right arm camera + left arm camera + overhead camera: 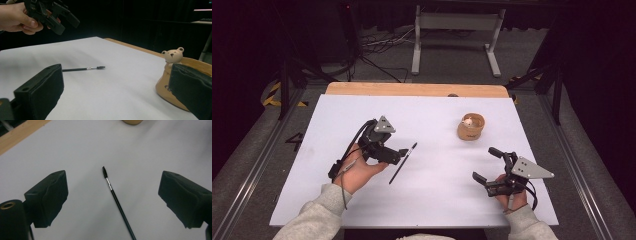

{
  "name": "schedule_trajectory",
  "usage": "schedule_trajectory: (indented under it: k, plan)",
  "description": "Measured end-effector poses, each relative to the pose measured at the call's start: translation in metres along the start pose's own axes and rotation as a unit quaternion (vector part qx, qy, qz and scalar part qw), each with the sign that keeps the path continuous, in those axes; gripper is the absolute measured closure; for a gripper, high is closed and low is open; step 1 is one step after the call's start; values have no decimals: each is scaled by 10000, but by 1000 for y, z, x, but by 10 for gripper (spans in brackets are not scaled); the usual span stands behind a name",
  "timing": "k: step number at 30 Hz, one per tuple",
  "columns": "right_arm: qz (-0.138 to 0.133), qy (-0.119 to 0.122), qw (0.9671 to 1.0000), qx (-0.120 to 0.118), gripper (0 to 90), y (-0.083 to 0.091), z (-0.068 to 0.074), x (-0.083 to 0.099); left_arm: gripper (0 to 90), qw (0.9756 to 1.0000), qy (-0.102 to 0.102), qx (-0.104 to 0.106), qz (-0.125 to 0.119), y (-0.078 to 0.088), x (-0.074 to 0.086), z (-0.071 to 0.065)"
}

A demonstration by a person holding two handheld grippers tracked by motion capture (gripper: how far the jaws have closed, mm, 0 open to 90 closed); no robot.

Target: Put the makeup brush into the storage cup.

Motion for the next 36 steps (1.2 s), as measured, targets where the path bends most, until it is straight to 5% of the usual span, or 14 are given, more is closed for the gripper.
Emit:
schedule_trajectory:
  k: [14, 22, 29, 33, 36]
  plan:
    - [-4, -14, 10000, 24, 2, 1, -2, 0, 103, 9959, 40, -103, 902, -13, -1, -5]
    - [24, -65, 10000, 22, 2, 0, -3, 1, 154, 9872, 306, -120, 1559, -24, 2, -9]
    - [32, -104, 9999, -10, 2, 0, -3, 1, 236, 9815, 452, -38, 1858, -30, 6, -8]
    - [30, -87, 10000, -17, 2, 0, -3, 1, 249, 9764, 633, 8, 2067, -35, 10, -7]
    - [19, -86, 10000, -26, 2, 0, -2, 1, 251, 9755, 722, 48, 2077, -37, 12, -5]
Point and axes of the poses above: each handheld gripper's, and its own axes: y roughly backward along the jaws, x roughly out of its underside, z roughly to its left, the point moved 5 cm from there along -y, roughly forward along the jaws, and after that the axes turned 13 degrees about x, right-handed, at the moved point
